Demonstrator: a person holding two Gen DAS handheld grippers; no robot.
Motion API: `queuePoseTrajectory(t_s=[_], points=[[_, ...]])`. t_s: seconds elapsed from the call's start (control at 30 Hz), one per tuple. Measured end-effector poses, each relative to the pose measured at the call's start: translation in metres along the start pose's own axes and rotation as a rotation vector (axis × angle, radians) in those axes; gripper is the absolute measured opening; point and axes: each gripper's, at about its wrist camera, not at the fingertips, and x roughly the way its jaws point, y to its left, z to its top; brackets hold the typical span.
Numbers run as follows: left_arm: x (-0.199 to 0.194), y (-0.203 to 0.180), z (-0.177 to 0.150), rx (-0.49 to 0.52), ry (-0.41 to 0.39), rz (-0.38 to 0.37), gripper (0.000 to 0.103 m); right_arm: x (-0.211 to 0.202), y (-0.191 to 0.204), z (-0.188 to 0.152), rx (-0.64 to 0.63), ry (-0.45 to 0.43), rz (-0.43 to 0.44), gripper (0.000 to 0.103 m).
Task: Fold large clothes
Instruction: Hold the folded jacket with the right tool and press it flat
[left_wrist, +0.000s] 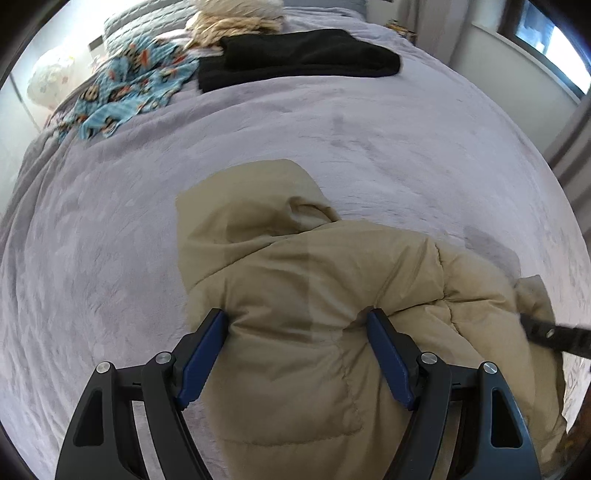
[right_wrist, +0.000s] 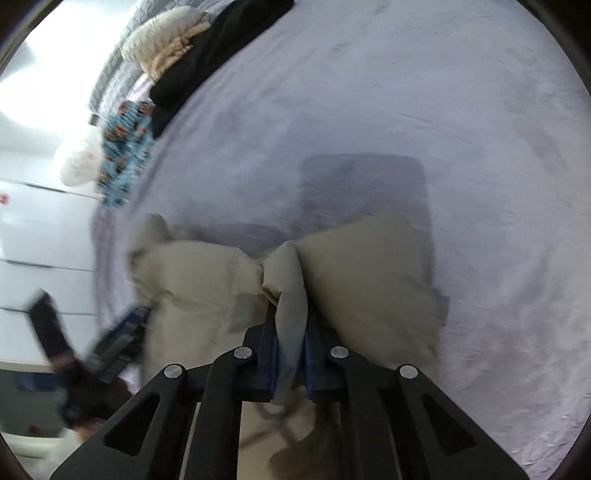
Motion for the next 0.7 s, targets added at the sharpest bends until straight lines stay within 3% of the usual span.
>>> queuePoseTrajectory(t_s=[0.03, 0.13, 0.27, 0.4, 0.5, 0.57, 0.7], points=[[0.002, -0.006, 0.000, 0.018, -0.005, 0.008, 0.078, 0.003, -0.007, -0.006, -0.013, 0.001, -0.038, 0.007], [0.009, -0.011, 0.000, 0.031, -0.001, 0.032, 0.080, 0.009, -0.033, -0.011, 0.046, 0.010, -0.005, 0.007], [0.011, -0.007, -0.001, 0.031, 0.007, 0.029, 0.080, 0.016, -0.028, -0.010, 0.045, 0.009, -0.030, 0.008], [0.010, -0.007, -0.003, 0.036, -0.008, 0.039, 0.080, -0.020, -0.006, -0.022, -0.028, -0.031, -0.095, 0.009], [0.010, -0.007, -0.004, 0.031, -0.012, 0.039, 0.080, -0.059, 0.007, -0.046, -0.097, -0.087, -0.044, 0.012], [0.010, -0.007, -0.005, 0.032, -0.014, 0.044, 0.081, -0.069, 0.012, -0.065, -0.140, -0.069, -0.021, 0.012], [0.003, -0.007, -0.004, 0.038, -0.005, 0.040, 0.083, -0.046, -0.003, -0.100, -0.146, 0.033, -0.087, 0.012]])
